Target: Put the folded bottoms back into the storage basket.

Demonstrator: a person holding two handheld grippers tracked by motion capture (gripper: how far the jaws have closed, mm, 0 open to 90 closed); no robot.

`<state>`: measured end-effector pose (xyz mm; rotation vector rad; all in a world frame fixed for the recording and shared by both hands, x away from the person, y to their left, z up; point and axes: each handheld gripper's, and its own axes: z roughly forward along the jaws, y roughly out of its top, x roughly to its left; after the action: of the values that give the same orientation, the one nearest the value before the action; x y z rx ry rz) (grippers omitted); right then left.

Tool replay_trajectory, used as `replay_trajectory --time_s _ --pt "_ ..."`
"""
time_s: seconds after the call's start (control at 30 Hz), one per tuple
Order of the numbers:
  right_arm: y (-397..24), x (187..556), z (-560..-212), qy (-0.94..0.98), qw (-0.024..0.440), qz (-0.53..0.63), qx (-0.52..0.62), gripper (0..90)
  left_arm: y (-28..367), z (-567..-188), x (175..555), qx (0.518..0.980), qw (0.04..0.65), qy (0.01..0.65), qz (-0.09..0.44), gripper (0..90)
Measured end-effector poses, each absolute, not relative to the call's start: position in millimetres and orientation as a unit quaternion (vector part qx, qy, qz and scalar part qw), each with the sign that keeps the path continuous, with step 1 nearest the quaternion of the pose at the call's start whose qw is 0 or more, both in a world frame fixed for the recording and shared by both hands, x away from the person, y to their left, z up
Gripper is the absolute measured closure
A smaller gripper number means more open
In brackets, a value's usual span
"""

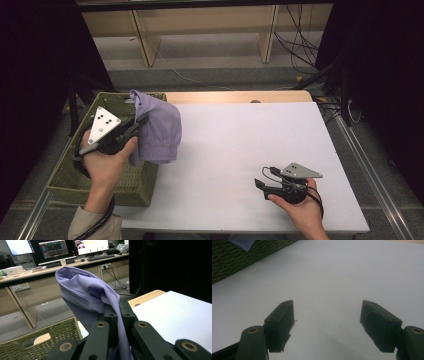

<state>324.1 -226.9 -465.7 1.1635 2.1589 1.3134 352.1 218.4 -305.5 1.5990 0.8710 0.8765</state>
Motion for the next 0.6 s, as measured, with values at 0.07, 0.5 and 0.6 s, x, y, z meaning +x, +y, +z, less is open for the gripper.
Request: replay_trajectory --time_s 0.07,0.5,0.6 --pt "-226.9 324.0 -465.7 0.764 0.179 0.464 0.412 28.2 219.9 -304.7 351.7 0.67 0.531 0.365 0.368 86.3" --pt "-226.8 324.1 -465.8 0.764 0.179 0.464 0.411 28.2 226.1 -301.9 350.9 0.664 0.532 0.371 0.371 86.3" --pt "-226.6 324.4 -466.1 0.763 0.179 0.466 0.411 28.2 227.6 -301.3 350.7 0.662 0.533 0.372 0.372 86.3"
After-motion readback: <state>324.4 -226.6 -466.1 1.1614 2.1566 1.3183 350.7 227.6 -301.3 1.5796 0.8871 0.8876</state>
